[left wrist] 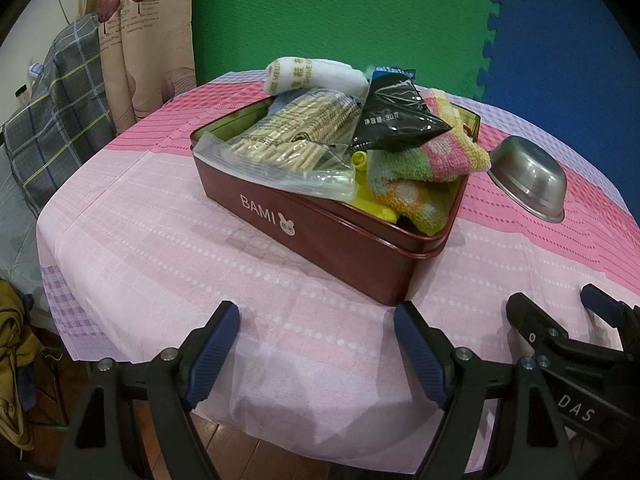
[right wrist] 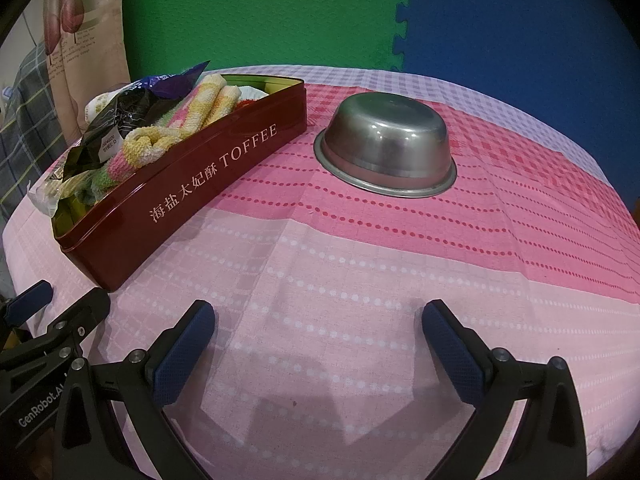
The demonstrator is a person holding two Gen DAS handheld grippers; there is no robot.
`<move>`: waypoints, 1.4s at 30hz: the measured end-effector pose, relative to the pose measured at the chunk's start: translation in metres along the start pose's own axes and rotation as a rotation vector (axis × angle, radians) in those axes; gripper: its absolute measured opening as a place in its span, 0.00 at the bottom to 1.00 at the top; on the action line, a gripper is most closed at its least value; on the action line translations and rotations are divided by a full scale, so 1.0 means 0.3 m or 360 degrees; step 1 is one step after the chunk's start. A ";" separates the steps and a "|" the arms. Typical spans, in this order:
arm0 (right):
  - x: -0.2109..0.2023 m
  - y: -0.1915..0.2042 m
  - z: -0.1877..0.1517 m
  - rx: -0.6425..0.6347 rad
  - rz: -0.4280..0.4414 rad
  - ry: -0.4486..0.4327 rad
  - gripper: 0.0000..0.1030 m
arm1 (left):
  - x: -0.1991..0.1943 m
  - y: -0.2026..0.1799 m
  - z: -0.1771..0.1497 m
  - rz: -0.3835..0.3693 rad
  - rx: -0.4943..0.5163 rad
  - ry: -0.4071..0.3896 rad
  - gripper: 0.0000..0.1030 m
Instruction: Organize soft objects
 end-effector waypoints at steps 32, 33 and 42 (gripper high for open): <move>-0.002 0.003 -0.004 -0.0007 0.0003 0.0013 1.00 | -0.003 -0.003 -0.008 -0.0003 0.0006 0.0009 0.80; -0.001 0.003 -0.002 -0.0007 0.0002 0.0013 1.00 | -0.003 -0.003 -0.009 -0.0003 0.0006 0.0010 0.80; -0.004 0.004 -0.007 -0.0007 0.0002 0.0018 1.00 | -0.006 -0.006 -0.012 -0.0003 0.0010 0.0015 0.80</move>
Point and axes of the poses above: each gripper's, at about its wrist camera, not at the fingertips, and x roughly the way its jaws point, y to its left, z to its top, the point moved 8 cm from there along x, roughly the way its jaws point, and after that the axes turned 3 degrees about z, right-handed, at the moved point
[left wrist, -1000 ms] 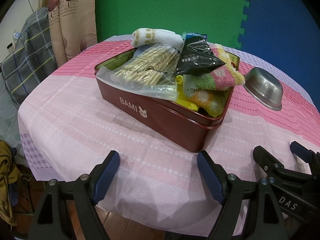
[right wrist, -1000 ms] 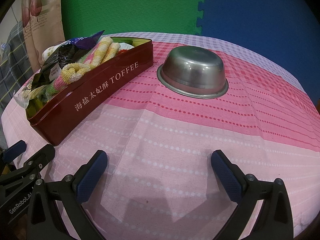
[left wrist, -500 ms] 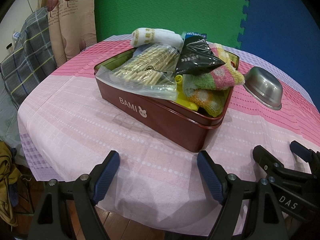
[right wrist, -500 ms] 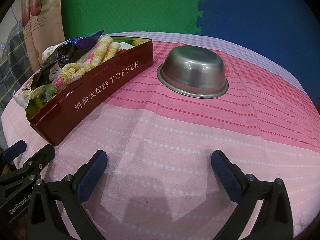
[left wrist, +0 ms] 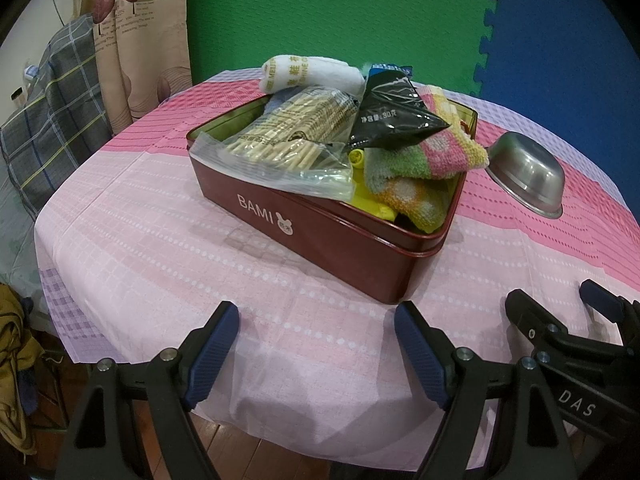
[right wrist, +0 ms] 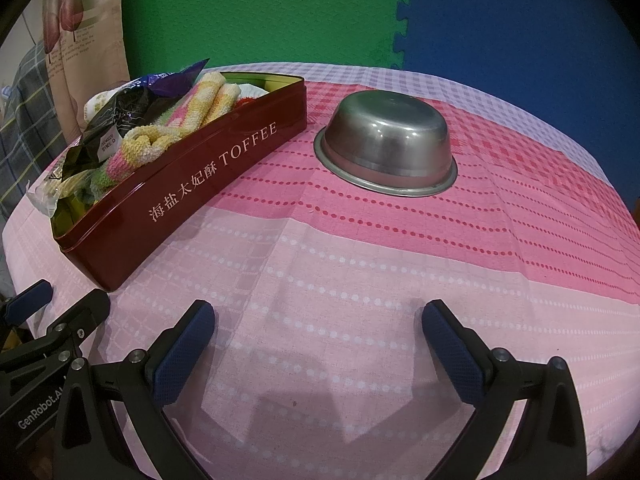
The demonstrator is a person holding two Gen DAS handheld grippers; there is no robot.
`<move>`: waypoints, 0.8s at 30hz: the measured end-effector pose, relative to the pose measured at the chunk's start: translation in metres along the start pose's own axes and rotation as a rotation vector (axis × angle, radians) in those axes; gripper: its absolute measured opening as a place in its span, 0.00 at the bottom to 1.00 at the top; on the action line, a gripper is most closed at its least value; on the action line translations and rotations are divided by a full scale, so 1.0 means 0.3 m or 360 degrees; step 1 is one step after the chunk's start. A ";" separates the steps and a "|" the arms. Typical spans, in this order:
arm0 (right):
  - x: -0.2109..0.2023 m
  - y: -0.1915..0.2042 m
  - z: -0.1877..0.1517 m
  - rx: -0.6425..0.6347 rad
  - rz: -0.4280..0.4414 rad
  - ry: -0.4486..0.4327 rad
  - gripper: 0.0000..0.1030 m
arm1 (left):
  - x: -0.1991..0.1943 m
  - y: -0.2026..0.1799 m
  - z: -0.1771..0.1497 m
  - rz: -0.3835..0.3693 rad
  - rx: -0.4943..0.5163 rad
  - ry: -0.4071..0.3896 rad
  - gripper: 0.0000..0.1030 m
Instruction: Organize soft objects
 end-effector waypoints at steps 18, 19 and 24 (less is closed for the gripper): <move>0.002 0.001 0.003 -0.0004 0.0002 0.0003 1.00 | 0.000 -0.001 0.001 0.0000 0.0000 0.0003 0.80; -0.001 0.001 -0.001 -0.0004 0.0002 0.0003 1.00 | -0.001 -0.002 0.000 0.0000 0.0001 0.0003 0.80; 0.002 0.001 0.004 -0.0005 0.0003 0.0003 1.00 | 0.000 -0.001 0.002 0.0001 0.0000 0.0003 0.81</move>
Point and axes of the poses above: each gripper's, at about its wrist camera, not at the fingertips, and x roughly the way its jaws point, y to its left, z to its top, the point moved 8 cm from there along x, roughly the way its jaws point, and after that the axes turned 3 degrees about z, right-handed, at the moved point
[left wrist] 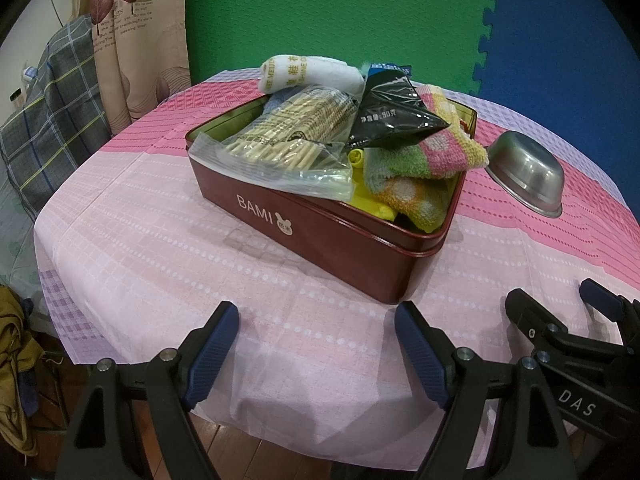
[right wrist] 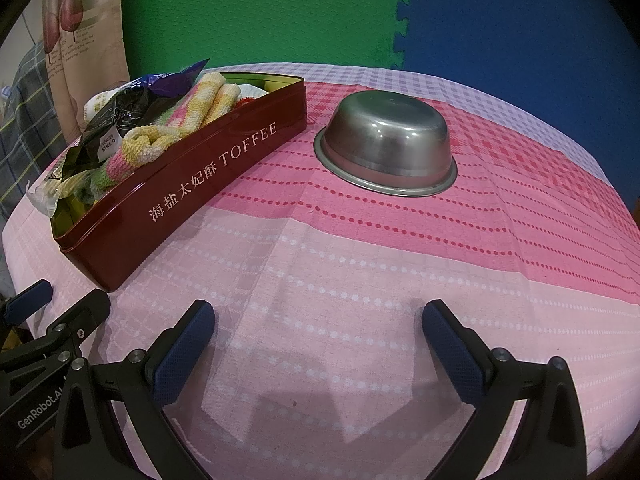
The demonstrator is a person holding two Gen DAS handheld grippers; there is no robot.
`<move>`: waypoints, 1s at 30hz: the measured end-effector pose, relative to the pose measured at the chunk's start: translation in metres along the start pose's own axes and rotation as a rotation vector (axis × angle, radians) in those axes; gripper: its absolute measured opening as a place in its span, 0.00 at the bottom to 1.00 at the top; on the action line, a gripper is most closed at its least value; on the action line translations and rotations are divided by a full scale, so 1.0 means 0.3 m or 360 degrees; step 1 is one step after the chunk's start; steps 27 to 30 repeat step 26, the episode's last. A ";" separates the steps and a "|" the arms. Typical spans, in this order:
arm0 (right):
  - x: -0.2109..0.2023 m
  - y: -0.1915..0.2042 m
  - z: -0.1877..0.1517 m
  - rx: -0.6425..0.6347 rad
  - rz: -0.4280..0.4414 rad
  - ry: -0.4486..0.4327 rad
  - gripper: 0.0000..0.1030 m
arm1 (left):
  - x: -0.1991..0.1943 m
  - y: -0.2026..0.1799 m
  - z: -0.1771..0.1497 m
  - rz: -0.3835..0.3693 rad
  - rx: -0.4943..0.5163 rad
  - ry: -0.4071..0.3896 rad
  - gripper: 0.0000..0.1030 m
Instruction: Organize soft objects
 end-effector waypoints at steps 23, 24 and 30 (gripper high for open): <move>0.000 0.001 0.001 0.0000 0.0002 0.0008 1.00 | -0.011 -0.008 0.000 0.0021 0.0056 -0.0032 0.82; 0.000 0.000 0.001 -0.0003 0.0005 0.0013 1.00 | -0.011 -0.007 0.000 0.0020 0.0054 -0.0028 0.82; -0.008 -0.007 0.000 -0.0003 0.0013 0.0028 1.00 | -0.011 -0.008 0.002 0.0020 0.0060 -0.0014 0.82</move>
Point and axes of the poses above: each gripper's, at about its wrist camera, not at the fingertips, and x roughly the way its jaws point, y to its left, z to its top, the point moved 8 cm from there along x, roughly the way its jaws point, and after that the axes turned 3 degrees about z, right-handed, at the moved point
